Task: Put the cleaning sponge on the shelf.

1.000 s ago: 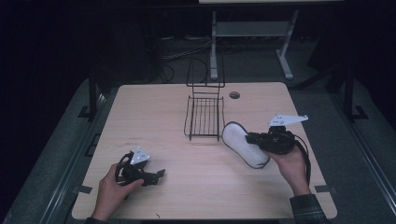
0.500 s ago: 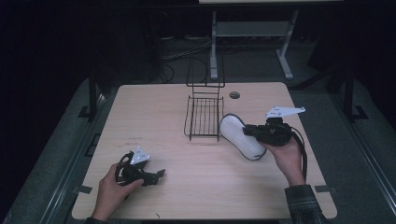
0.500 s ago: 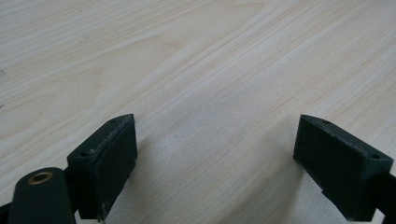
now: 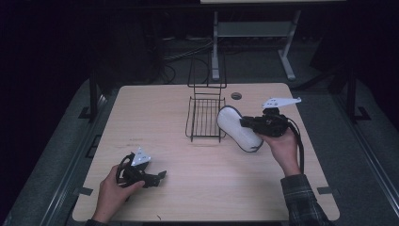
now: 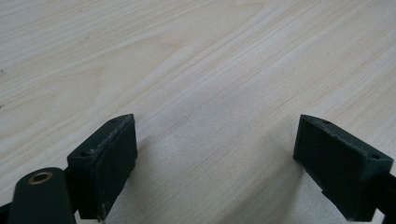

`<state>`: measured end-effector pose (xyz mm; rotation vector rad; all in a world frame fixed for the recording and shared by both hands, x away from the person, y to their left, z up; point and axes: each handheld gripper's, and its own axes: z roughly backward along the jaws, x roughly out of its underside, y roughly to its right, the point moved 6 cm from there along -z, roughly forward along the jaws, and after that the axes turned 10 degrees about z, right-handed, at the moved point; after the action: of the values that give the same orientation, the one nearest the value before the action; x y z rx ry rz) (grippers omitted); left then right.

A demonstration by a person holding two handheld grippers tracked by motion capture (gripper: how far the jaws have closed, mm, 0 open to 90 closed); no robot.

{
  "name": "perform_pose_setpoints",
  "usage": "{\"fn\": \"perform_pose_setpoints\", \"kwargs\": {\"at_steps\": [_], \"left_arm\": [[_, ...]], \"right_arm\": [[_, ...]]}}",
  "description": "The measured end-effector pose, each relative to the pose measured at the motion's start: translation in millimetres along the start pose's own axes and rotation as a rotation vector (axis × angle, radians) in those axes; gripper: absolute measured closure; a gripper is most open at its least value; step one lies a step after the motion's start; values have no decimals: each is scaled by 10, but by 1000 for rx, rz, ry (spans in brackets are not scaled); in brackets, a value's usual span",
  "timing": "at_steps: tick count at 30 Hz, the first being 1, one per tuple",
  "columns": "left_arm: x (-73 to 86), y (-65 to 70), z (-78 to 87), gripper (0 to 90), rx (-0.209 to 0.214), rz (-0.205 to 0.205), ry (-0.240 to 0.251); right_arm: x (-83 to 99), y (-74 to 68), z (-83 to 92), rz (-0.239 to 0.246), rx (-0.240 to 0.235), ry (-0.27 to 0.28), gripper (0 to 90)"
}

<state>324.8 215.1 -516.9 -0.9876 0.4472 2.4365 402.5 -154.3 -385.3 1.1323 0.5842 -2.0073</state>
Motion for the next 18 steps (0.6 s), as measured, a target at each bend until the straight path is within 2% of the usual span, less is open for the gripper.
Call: {"fn": "perform_pose_setpoints", "kwargs": {"at_steps": [18], "left_arm": [[1, -4, 3, 126, -1, -7, -5]], "right_arm": [[-242, 91, -244, 2, -7, 10, 801]]}}
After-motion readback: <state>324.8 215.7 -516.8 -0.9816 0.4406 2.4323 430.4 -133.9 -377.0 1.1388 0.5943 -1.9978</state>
